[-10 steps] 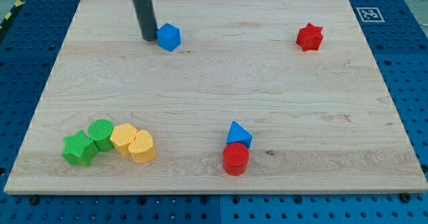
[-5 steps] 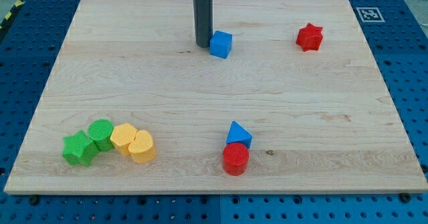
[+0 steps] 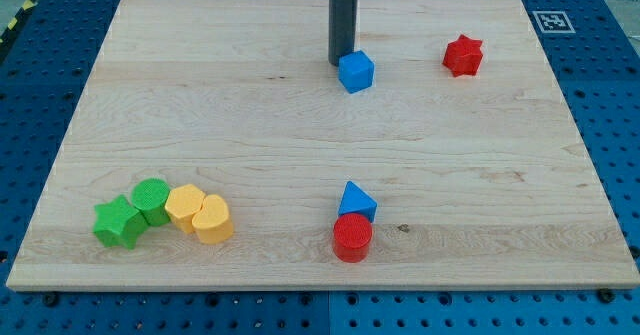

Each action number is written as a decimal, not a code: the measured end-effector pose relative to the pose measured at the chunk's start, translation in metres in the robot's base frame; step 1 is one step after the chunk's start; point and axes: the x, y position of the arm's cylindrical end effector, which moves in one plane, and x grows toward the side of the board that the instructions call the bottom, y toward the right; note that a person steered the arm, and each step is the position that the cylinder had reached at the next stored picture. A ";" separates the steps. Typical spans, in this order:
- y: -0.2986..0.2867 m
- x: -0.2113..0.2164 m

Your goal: Place the blue cube at the center of the board

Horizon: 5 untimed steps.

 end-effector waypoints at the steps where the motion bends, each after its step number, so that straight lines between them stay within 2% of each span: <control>1: 0.022 0.000; 3: 0.037 0.001; 5: 0.037 0.047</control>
